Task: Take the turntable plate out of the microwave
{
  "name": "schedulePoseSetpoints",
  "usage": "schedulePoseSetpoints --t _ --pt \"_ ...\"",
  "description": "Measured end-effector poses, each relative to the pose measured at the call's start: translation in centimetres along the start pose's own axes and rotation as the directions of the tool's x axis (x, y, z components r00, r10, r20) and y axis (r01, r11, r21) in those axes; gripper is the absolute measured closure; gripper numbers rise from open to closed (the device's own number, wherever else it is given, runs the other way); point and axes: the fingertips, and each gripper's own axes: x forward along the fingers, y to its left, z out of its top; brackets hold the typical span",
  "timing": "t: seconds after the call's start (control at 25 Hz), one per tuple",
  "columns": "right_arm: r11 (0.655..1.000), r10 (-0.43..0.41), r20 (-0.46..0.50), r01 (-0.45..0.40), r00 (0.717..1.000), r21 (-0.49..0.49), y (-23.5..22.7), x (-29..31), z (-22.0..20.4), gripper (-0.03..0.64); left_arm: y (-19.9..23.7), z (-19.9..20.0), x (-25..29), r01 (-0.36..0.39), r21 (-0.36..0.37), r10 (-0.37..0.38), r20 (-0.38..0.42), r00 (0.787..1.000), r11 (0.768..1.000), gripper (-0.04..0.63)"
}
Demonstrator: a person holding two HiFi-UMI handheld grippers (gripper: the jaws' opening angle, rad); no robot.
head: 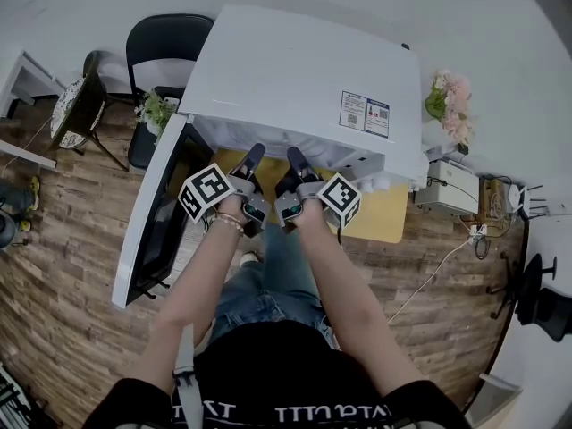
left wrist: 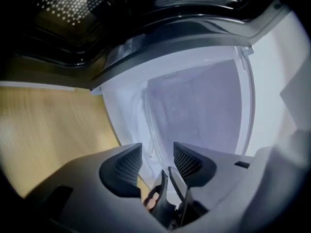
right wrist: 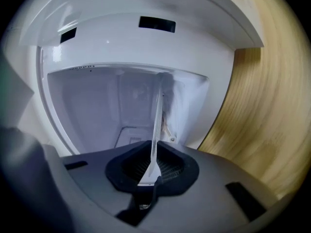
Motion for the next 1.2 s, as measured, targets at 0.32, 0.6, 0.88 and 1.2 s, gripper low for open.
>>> schedulePoseSetpoints --t 0.32,0.6,0.88,1.2 --pt "1.000 0.003 -0.021 -0.003 1.000 -0.011 0.6 -1.3 -0.8 0.572 0.4 2.1 1.2 0.005 -0.035 -0.002 0.091 0.996 0.999 0.449" --pt "0.999 -0.044 -0.056 0.043 0.998 -0.009 -1.7 -4.5 -1.2 0.577 2.3 1.9 1.7 -0.017 -0.083 0.027 0.122 0.992 0.996 0.507" --pt "1.000 0.004 -0.144 -0.006 0.990 -0.007 -1.5 -5.8 -2.3 0.575 1.7 0.9 2.5 0.060 -0.155 -0.042 0.114 0.993 0.986 0.551" --pt "0.990 -0.009 -0.132 -0.010 0.991 -0.142 -1.0 -6.5 -1.5 0.533 -0.3 0.4 1.2 0.180 -0.160 -0.167 0.092 0.982 0.971 0.561"
